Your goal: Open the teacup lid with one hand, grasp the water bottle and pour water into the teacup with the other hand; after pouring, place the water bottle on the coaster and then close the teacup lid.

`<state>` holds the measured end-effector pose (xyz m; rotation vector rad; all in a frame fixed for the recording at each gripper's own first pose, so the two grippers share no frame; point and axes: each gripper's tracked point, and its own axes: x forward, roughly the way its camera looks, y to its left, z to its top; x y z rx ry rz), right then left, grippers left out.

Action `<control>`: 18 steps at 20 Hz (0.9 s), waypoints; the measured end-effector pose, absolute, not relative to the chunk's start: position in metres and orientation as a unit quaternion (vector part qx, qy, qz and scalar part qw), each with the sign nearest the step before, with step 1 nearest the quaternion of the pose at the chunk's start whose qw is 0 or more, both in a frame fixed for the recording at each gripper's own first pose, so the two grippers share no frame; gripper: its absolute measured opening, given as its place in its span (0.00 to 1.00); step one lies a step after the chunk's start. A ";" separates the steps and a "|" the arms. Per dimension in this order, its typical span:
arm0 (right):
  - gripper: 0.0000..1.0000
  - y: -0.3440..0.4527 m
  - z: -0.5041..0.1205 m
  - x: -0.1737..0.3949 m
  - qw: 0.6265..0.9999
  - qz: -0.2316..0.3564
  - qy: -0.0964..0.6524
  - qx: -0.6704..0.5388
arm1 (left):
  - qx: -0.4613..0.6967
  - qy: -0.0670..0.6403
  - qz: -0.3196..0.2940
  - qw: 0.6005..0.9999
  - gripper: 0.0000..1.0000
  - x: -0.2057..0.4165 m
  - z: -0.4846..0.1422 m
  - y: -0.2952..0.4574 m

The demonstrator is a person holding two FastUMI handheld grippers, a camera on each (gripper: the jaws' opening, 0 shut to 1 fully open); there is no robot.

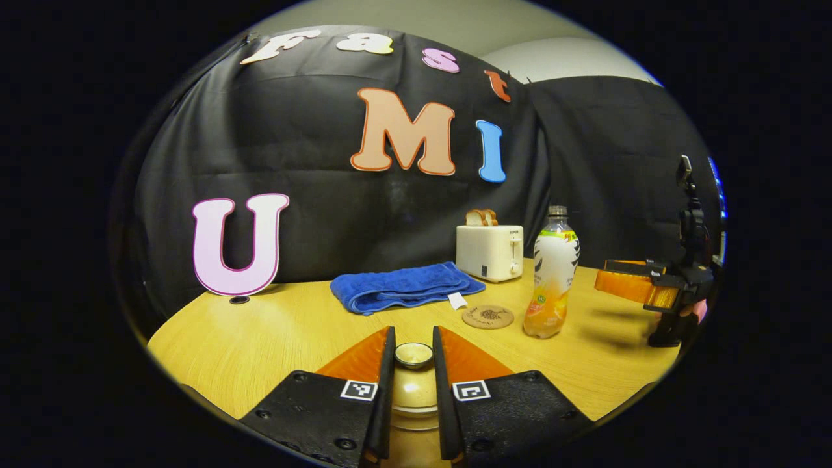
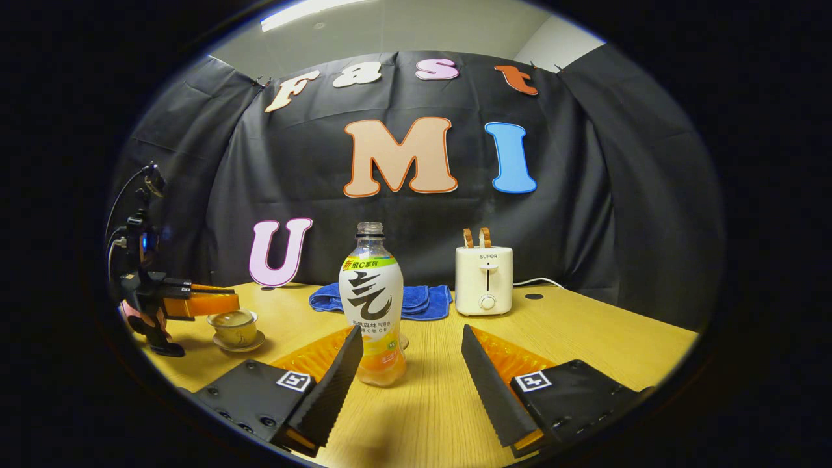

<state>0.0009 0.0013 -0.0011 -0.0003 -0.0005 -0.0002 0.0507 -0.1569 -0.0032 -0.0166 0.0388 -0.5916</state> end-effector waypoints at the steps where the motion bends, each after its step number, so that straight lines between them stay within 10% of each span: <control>1: 0.96 0.001 -0.001 0.001 1.000 0.000 0.000 0.000 | -0.012 0.009 -0.286 0.958 0.27 0.050 -0.001 -0.155; 18: 0.99 0.034 -0.006 0.016 0.996 0.087 0.008 0.004 | -0.005 -0.001 -0.081 0.997 0.25 0.053 -0.001 -0.051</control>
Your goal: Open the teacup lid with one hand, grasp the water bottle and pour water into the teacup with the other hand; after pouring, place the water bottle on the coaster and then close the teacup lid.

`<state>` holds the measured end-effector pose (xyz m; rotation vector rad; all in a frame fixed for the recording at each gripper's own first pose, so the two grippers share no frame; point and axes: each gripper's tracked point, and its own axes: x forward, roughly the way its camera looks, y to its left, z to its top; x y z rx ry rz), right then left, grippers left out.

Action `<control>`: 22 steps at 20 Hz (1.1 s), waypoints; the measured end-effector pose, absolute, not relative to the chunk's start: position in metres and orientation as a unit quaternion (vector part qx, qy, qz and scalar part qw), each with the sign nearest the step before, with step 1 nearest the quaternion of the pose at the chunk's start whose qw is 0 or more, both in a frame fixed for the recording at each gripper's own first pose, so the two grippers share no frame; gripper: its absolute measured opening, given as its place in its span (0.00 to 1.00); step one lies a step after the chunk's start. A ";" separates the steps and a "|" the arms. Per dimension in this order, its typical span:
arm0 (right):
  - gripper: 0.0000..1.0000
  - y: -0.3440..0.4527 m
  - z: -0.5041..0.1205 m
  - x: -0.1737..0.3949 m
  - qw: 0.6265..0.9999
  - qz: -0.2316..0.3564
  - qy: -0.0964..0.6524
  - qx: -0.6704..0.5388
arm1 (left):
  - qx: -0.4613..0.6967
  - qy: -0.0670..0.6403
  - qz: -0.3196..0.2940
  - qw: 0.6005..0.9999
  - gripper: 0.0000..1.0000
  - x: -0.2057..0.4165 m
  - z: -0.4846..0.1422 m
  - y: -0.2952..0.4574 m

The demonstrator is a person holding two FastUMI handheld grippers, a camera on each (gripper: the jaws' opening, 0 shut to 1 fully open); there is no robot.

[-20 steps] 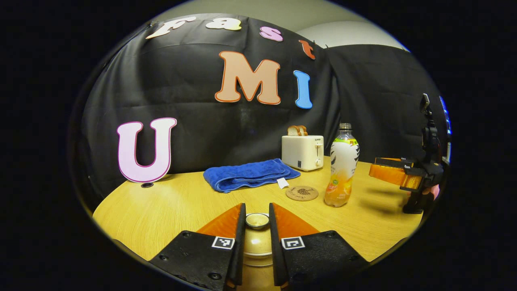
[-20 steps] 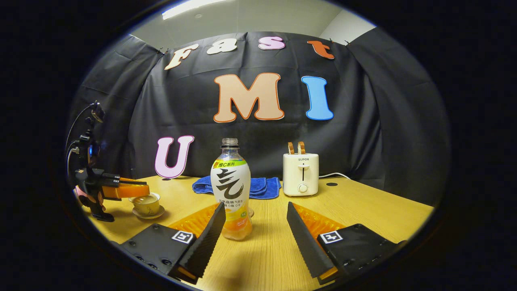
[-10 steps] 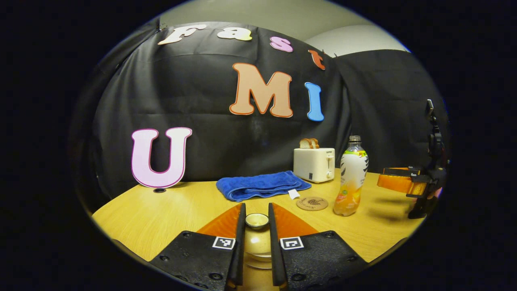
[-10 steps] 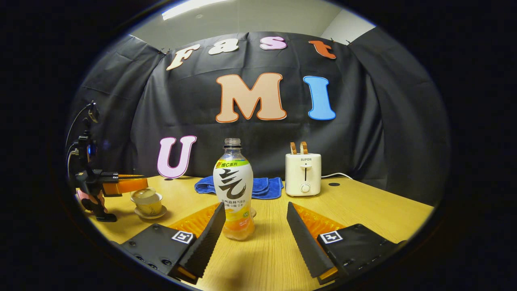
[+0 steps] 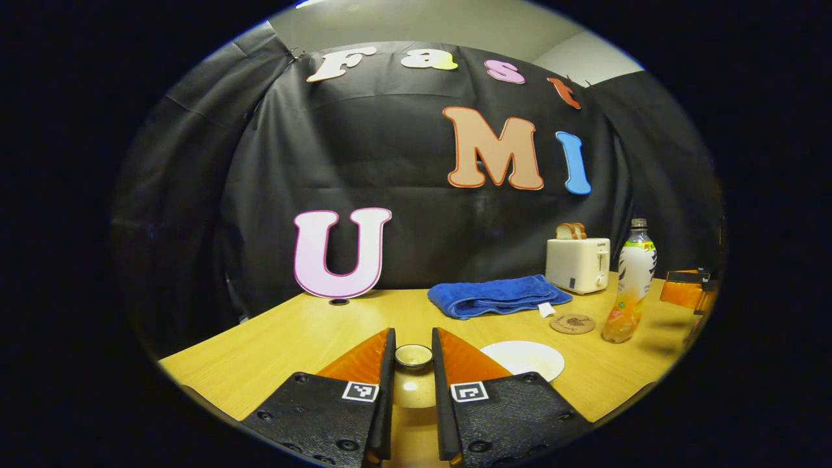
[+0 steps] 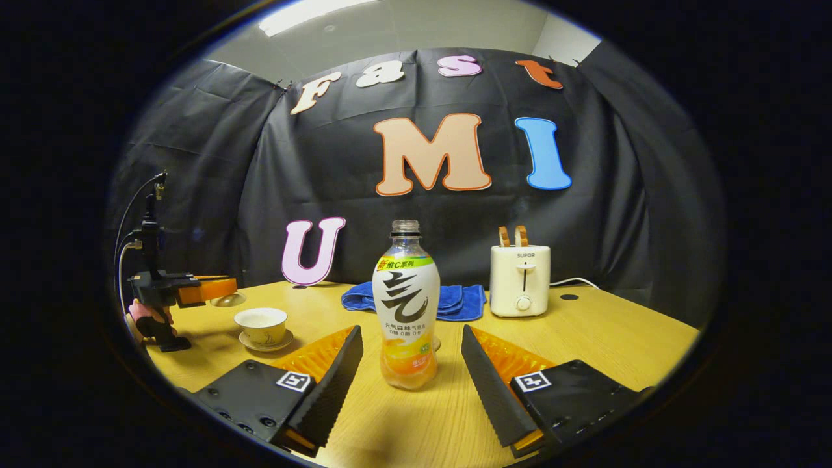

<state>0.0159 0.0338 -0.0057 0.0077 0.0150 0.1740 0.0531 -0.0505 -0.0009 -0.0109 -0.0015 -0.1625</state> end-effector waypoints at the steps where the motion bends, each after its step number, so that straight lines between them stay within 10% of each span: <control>1: 0.97 0.035 -0.006 0.020 0.996 0.087 0.008 0.004 | -0.005 -0.001 -0.072 0.997 0.25 0.051 -0.002 -0.043; 18: 0.95 0.055 -0.030 0.098 0.996 0.048 0.075 -0.010 | -0.002 0.000 0.012 1.000 0.25 0.043 -0.004 0.028; 22: 0.63 0.057 -0.030 0.098 0.996 0.037 0.076 -0.031 | -0.002 0.000 0.012 1.000 0.25 0.044 -0.005 0.029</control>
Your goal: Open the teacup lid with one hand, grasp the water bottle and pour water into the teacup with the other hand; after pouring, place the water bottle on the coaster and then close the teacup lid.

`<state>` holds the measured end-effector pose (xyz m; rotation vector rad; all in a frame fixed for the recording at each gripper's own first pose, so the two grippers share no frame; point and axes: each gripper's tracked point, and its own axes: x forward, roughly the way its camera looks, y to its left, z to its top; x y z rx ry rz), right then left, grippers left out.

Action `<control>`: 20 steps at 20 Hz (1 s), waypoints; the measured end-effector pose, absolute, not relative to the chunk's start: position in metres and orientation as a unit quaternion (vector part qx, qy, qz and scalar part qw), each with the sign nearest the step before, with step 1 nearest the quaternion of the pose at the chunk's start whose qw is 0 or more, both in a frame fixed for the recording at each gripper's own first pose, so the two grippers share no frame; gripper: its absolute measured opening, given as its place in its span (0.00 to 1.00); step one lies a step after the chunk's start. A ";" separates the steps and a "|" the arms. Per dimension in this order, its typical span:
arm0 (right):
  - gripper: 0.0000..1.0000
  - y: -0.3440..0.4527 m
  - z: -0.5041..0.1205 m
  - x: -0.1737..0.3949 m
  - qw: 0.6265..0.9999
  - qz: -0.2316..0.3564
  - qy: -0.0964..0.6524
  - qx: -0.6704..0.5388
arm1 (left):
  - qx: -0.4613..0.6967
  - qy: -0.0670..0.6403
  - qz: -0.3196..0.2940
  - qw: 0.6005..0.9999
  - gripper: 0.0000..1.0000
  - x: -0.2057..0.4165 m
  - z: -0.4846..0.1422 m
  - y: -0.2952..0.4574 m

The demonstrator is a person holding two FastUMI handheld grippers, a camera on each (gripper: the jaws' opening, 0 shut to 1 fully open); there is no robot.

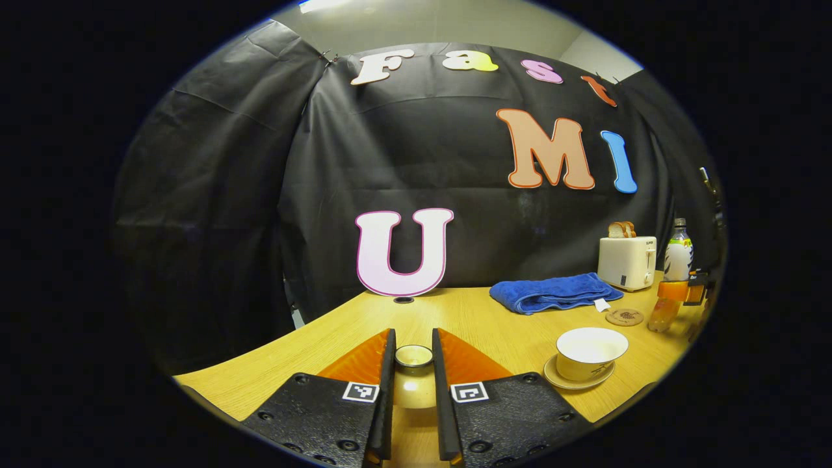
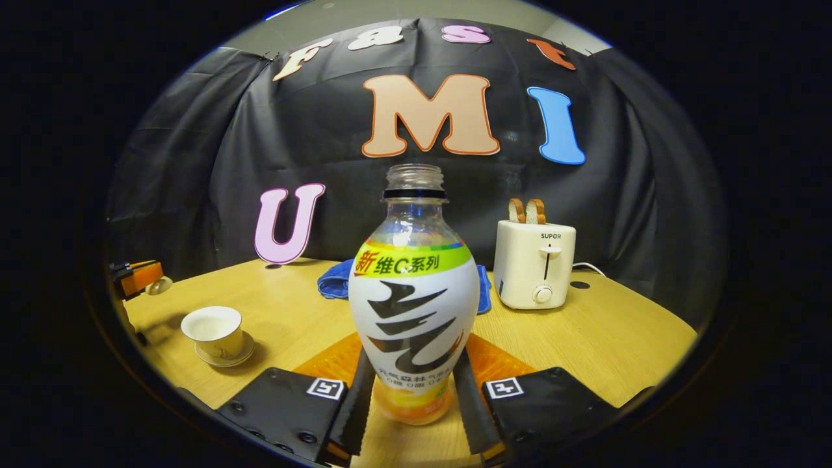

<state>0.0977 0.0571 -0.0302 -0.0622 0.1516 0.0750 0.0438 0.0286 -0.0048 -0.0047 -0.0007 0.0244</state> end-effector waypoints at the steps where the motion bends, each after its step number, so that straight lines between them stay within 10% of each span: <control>1: 0.64 0.057 -0.030 0.097 0.996 0.032 0.075 -0.044 | -0.002 0.000 0.013 1.000 0.25 0.043 -0.005 0.029; 10: 0.53 0.076 0.002 0.089 0.962 0.014 0.026 -0.272 | -0.003 0.000 0.013 1.000 0.24 0.044 -0.005 0.030; 20: 0.53 0.099 -0.001 0.097 0.829 0.011 -0.010 -0.560 | -0.003 0.001 0.012 1.000 0.25 0.044 -0.005 0.030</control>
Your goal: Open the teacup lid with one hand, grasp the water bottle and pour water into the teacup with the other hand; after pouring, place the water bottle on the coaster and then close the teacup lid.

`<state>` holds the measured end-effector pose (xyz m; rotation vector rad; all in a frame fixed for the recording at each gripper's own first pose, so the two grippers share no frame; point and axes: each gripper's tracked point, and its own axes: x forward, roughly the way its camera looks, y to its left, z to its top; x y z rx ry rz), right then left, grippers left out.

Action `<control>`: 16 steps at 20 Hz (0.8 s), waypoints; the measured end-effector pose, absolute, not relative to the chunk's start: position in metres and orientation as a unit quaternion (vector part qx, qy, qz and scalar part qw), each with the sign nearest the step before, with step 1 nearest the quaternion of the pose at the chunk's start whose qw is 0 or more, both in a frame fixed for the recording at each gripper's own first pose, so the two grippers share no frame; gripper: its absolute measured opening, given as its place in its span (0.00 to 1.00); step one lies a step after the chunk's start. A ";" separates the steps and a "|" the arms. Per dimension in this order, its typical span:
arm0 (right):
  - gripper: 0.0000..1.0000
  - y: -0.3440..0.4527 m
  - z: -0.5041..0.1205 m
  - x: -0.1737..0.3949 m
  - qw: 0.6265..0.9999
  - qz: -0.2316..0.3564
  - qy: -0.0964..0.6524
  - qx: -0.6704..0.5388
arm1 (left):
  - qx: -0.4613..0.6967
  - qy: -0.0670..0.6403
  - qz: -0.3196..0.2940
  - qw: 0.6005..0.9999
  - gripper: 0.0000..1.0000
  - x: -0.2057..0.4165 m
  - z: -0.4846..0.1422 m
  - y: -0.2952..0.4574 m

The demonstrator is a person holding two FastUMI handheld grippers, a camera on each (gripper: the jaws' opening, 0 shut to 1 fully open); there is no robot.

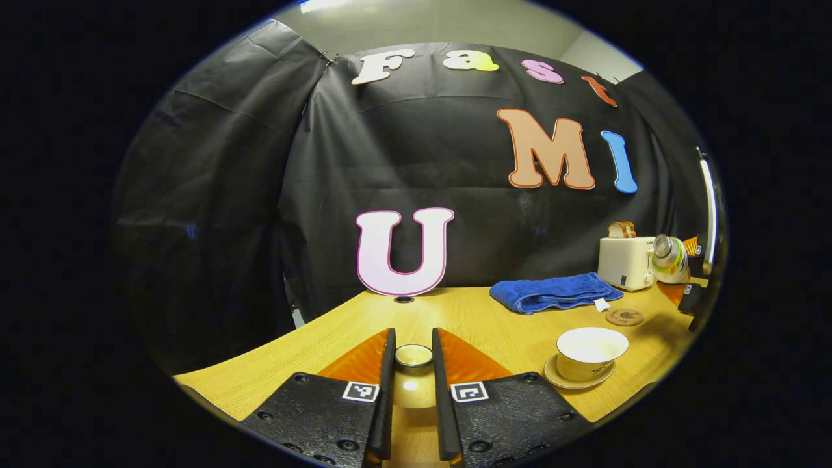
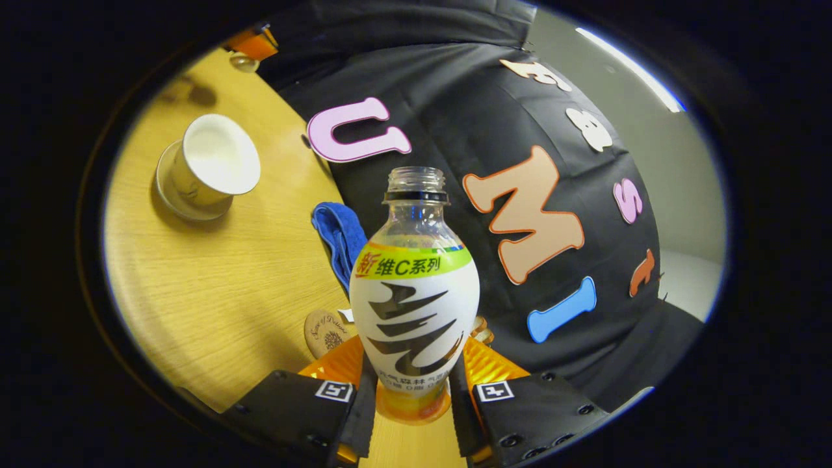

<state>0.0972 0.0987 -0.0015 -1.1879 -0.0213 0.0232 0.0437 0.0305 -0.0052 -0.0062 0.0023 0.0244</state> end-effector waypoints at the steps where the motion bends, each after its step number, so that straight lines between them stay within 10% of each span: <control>1: 0.54 0.101 -0.005 0.098 0.817 0.011 -0.011 -0.577 | -0.003 0.001 0.012 1.000 0.25 0.044 -0.005 0.031; 16: 0.53 0.139 -0.004 0.102 0.653 -0.003 -0.096 -0.751 | -0.004 0.002 0.012 1.000 0.25 0.044 -0.005 0.032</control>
